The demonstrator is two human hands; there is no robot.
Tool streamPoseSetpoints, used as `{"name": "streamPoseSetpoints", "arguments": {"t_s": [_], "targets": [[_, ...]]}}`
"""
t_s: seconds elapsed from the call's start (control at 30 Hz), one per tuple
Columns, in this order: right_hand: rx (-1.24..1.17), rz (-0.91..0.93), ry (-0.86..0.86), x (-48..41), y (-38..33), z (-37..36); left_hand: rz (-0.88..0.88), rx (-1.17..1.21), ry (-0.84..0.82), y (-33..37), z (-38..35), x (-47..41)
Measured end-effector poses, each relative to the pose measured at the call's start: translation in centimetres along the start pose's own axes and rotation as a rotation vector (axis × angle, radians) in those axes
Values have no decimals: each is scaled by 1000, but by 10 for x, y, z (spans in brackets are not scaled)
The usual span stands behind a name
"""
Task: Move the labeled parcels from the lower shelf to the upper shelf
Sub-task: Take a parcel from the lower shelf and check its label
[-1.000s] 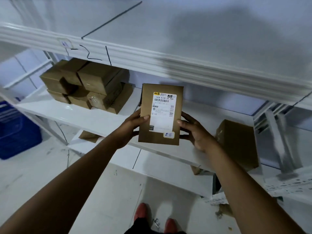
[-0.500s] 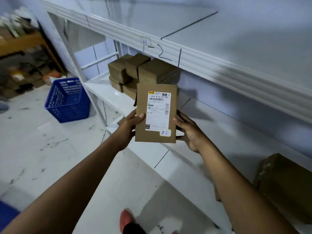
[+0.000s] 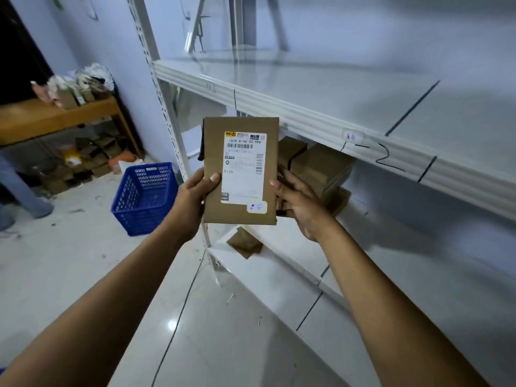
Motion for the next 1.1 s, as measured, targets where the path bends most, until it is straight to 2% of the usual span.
{"name": "streamPoseSetpoints", "arguments": {"t_s": [0.2,0.33,0.5,0.7,0.9,1.1], "targets": [[52,115,-57,-59,-43,-70,-72,31,-21,49,64,-50],[101,188,-50,-104,-84,-108,-190,21,-22,99,91,-95],[131,331,-37,-156,-152,-126,-265,-3,-11,165,95,-166],[210,343,-6,-200,-196,-129,-245,69,-95,211,89,-245],[279,415,158,-243,-235,-127,-283,140,-186,232,78,-297],[328,444,371,-269,-250,-111,-229,110,-301,243,47,-354]]}}
Point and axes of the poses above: each hand's wrist, its own x-axis away from the middle knuckle, its own z-axis out of the back of the hand, y = z × x, the point moved 8 cm from there along -x, towards the middle knuckle, and after that the axes turned 5 degrees about y, right-handed, at the moved point
